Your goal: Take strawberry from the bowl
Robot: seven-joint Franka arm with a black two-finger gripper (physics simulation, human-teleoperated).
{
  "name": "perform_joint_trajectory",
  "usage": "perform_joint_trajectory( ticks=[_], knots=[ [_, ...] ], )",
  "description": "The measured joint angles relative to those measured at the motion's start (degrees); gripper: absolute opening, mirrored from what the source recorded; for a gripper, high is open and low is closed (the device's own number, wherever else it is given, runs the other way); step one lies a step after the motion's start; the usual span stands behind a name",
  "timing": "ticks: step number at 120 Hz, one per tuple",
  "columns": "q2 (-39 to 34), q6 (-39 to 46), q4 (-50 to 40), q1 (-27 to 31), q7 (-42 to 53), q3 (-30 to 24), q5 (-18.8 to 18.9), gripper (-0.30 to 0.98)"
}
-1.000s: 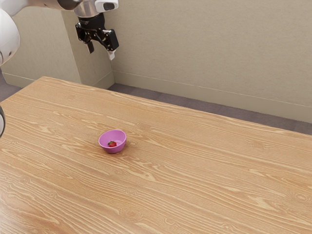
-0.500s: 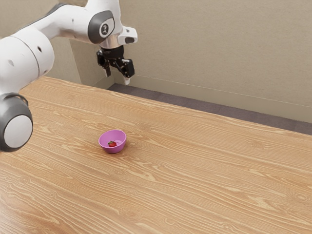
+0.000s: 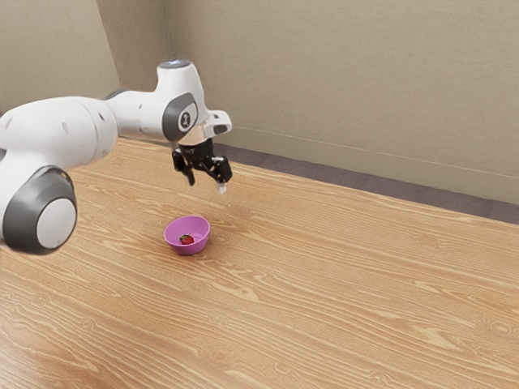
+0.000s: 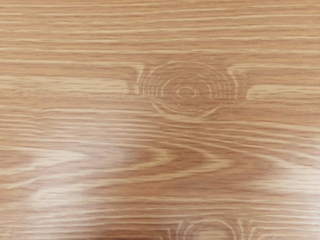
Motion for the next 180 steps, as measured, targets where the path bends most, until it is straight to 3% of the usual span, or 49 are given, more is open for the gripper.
perform_joint_trajectory(
  ticks=[23,46,64,81,104,115,146,180],
  knots=[
    [-1.51,5.31,-5.16,0.29,-7.97,0.18,-12.4,0.69],
    [-1.99,10.09,-10.15,0.31,-15.1,2.66,-16.21,0.69],
    [-1.13,9.49,-11.49,0.31,-20.3,4.08,-16.82,0.69],
    [-1.01,8.35,-13.4,0.31,-25.17,4.54,-14.83,0.68],
    [-0.93,7.65,-15.25,0.26,-30.7,4.72,-13.88,0.59],
    [-1.68,7.24,-15.69,0.19,-33.06,5.3,-13.31,0.45],
    [-4.35,6.74,-17.93,0.17,-37.78,5.54,-12.45,0.61],
    [-5.21,6.59,-18.65,-0.3,-41.93,5.46,-11.27,0.49]
  ],
)
